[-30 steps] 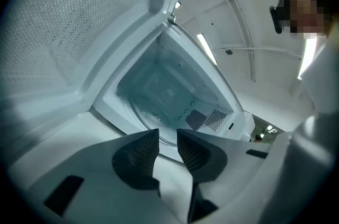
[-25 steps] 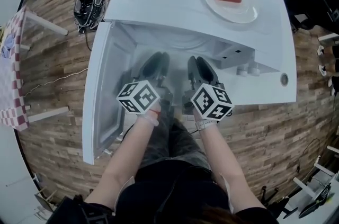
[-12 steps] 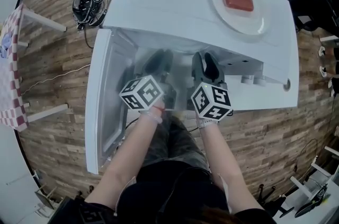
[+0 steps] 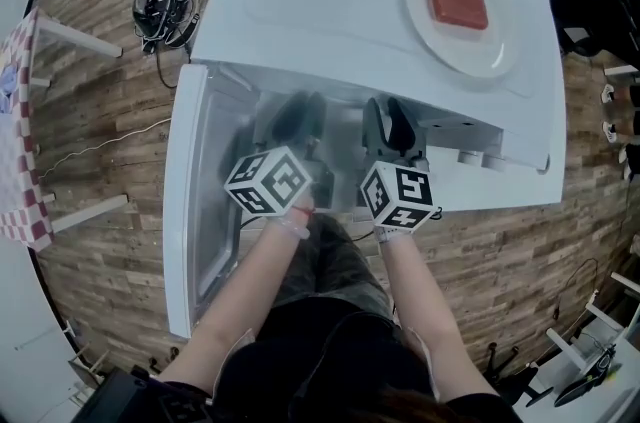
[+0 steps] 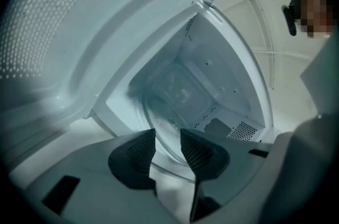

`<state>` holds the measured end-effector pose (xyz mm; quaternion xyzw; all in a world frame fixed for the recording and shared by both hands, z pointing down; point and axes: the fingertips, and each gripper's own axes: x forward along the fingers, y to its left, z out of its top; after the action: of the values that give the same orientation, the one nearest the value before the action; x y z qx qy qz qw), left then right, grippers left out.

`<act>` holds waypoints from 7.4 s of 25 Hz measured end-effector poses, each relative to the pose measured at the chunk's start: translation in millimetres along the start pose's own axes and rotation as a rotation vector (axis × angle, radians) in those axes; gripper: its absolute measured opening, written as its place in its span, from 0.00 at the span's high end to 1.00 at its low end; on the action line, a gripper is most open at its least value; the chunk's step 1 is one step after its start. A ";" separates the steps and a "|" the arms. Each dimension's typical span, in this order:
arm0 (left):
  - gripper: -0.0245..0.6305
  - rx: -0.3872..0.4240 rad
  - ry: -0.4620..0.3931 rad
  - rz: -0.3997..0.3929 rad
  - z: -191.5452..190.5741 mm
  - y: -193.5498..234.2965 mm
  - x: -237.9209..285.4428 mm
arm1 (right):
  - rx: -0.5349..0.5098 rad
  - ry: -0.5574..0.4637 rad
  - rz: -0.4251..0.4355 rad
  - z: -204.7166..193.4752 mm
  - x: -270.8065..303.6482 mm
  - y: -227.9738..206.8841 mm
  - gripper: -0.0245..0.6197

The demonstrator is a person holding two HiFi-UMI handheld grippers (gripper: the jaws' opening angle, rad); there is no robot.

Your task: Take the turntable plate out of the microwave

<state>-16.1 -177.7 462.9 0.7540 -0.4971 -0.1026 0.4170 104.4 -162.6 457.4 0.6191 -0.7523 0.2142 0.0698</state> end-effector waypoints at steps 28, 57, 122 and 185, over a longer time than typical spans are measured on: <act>0.69 -0.388 -0.063 0.101 35.1 16.0 25.1 | -0.563 0.038 0.145 -14.8 8.7 50.4 0.61; 0.69 -0.503 -0.017 0.011 26.4 7.8 29.5 | -0.619 0.051 0.183 -9.8 25.7 51.4 0.61; 0.69 -0.654 0.089 -0.138 -17.9 -8.4 7.2 | 1.315 -0.043 0.112 -9.0 8.5 -10.7 0.89; 0.91 -0.876 -0.039 -0.247 -30.8 6.7 1.3 | 1.169 0.029 0.349 -43.6 -43.6 -4.1 0.87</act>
<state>-2.3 -163.7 487.6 0.5583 -0.3208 -0.3663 0.6717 111.1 -106.1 481.4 0.4194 -0.5994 0.6083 -0.3076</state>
